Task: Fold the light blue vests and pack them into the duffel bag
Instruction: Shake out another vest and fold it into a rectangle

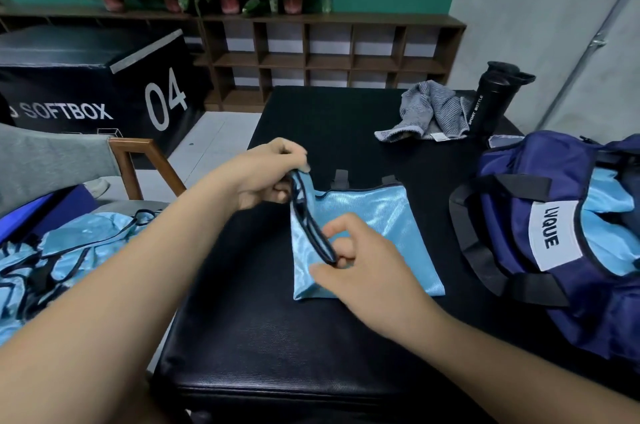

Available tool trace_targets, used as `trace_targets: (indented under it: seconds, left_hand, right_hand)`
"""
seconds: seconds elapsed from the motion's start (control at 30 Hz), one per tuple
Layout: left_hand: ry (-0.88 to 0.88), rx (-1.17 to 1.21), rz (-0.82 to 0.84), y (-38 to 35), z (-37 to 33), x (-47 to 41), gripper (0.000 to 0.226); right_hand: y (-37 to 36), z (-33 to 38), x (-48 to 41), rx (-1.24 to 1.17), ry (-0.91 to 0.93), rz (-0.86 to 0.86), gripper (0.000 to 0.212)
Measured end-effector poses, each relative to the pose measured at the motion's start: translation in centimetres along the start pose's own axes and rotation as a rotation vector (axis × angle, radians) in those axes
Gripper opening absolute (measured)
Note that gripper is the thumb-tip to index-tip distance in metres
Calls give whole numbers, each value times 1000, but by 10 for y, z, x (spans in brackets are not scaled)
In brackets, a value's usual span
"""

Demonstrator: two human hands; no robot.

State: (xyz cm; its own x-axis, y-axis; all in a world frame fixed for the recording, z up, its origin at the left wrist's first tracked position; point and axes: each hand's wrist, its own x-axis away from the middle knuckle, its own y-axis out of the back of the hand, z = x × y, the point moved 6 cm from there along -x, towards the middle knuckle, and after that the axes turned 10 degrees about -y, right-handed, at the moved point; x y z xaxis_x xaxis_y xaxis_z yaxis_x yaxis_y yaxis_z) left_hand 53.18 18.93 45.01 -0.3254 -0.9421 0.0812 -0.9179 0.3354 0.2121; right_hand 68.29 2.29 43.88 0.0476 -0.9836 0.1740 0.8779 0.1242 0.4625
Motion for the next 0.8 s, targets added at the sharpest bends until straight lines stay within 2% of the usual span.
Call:
trace_targets:
  seconds: [0.07, 0.2, 0.4, 0.57, 0.63, 0.73, 0.8]
  left_hand:
    - [-43, 81, 11, -19, -3, -2, 26]
    - [-122, 121, 39, -55, -3, -5, 21]
    - [-231, 9, 6, -92, 10, -12, 10]
    - [-252, -75, 41, -117, 19, -11, 8]
    - [-258, -109, 82, -125, 24, -7, 23]
    - [-292, -146, 147, -132, 27, 0, 64]
    - [-321, -160, 166, -132, 27, 3, 80]
  right_hand:
    - [16, -10, 4, -14, -67, 16, 25]
    - [47, -33, 10, -20, -150, 6, 24]
    - [79, -64, 17, 41, -234, 19, 20]
    - [87, -85, 17, 159, -257, 25, 20]
    - [91, -89, 18, 227, -250, 13, 23]
    - [101, -91, 19, 275, -200, -49, 31]
    - [109, -92, 18, 337, -148, -109, 38]
